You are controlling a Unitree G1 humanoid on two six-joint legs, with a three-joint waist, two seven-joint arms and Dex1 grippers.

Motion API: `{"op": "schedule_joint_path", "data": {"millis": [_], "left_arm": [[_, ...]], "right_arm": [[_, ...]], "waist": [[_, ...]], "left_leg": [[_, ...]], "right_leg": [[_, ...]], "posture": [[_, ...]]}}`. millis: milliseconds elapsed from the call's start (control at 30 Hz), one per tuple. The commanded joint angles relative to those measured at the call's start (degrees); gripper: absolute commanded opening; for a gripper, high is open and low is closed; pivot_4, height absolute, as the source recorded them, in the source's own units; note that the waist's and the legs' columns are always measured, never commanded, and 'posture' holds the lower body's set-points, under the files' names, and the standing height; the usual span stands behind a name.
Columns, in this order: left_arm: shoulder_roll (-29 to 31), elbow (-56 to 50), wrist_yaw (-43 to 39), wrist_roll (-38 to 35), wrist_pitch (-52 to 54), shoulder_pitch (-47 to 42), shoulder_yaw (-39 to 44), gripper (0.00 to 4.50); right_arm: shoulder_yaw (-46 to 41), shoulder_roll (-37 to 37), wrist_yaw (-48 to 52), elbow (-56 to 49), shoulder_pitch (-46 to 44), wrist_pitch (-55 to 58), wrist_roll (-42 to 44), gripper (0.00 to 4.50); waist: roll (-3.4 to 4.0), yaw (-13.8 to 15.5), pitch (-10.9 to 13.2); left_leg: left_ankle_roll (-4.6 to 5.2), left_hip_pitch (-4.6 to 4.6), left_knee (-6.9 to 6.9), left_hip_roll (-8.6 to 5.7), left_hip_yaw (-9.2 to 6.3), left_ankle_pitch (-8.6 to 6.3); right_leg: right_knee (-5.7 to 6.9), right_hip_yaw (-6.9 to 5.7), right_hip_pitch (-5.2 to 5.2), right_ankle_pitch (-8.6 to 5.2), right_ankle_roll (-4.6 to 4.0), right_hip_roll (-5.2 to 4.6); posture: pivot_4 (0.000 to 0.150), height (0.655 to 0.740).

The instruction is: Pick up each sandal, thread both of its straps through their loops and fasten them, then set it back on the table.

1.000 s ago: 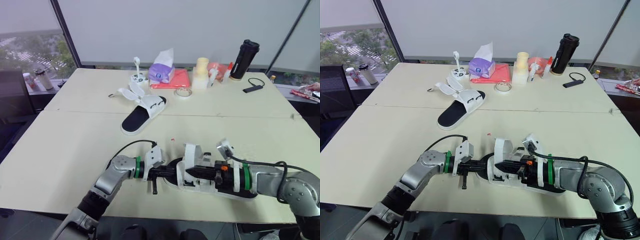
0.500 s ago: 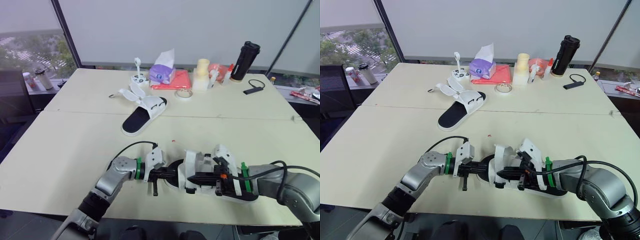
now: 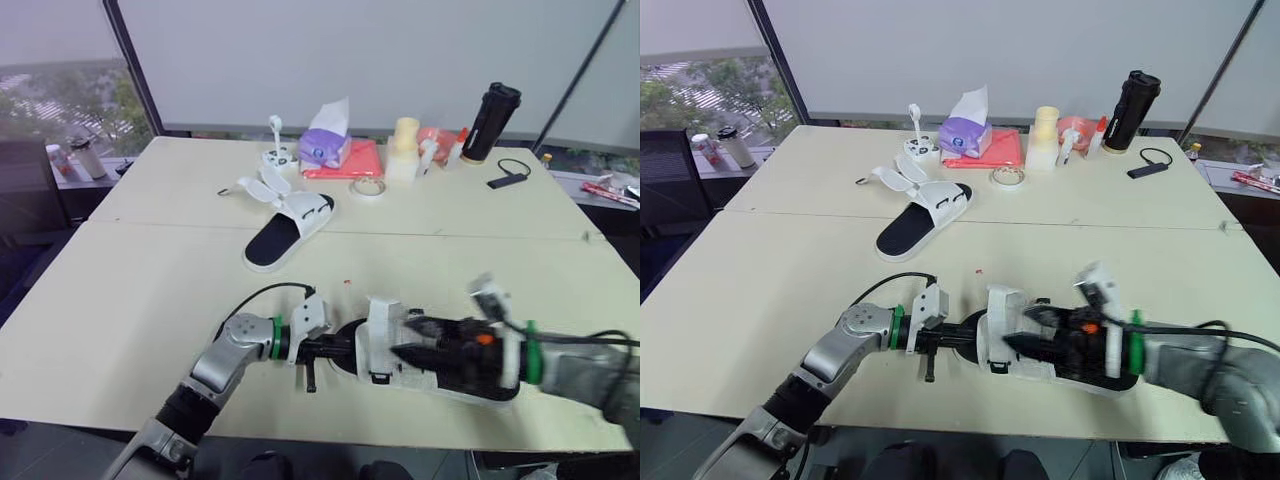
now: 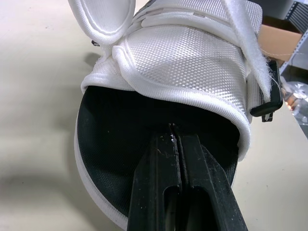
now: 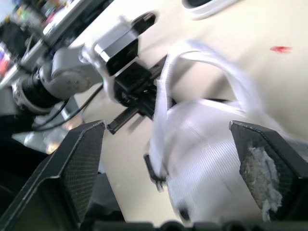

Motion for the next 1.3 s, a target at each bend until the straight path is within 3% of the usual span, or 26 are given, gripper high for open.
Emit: {"op": "schedule_joint_path", "data": {"millis": [33, 200, 367, 567, 1300], "left_arm": [[1.9, 5.8, 0.9, 4.1, 3.5, 2.1, -1.9, 0.0], [1.5, 6.6, 0.4, 4.2, 3.4, 1.3, -2.3, 0.0], [1.6, 7.2, -0.2, 4.3, 3.2, 0.6, -2.7, 0.0], [1.6, 7.7, -0.4, 4.5, 3.2, 0.2, -2.5, 0.0], [1.2, 7.3, 0.6, 4.1, 3.9, 0.7, -2.0, 0.0]], "right_arm": [[-4.8, -0.8, 0.9, -7.4, 8.4, 1.4, 7.0, 4.47], [2.1, 0.3, 0.3, -13.0, 15.6, -2.6, -2.2, 4.47], [10.0, 3.7, -1.1, -12.1, 16.6, -8.8, -12.9, 4.47], [14.0, 6.7, -1.6, -10.2, 15.6, -12.9, -18.3, 4.47], [15.2, 12.0, -4.7, -5.9, 9.9, -11.2, -12.8, 4.47]], "waist": [[0.02, 0.0, 0.0], [0.1, -0.2, 0.0], [0.11, -0.2, 0.0], [0.1, -0.1, 0.0], [0.11, -0.2, -0.1]], "left_leg": [[0.0, 0.0, -0.04, 0.03, 0.0, 0.0], [0.01, 0.07, 0.11, 0.06, 0.02, 0.0], [0.01, 0.05, 0.1, 0.06, 0.03, 0.01], [0.02, 0.01, 0.07, 0.06, 0.04, 0.01], [0.02, 0.08, 0.13, 0.05, 0.04, 0.02]], "right_leg": [[0.01, -0.05, 0.0, 0.0, 0.01, 0.0], [0.01, -0.08, 0.11, -0.01, 0.02, -0.01], [-0.04, -0.09, -0.15, -0.01, 0.01, -0.04], [-0.01, -0.13, -0.23, -0.01, 0.01, -0.04], [0.04, -0.12, -0.13, 0.0, 0.01, -0.05]], "posture": [[0.15, 0.74], [0.15, 0.74], [0.15, 0.74], [0.15, 0.74], [0.15, 0.74]]}}
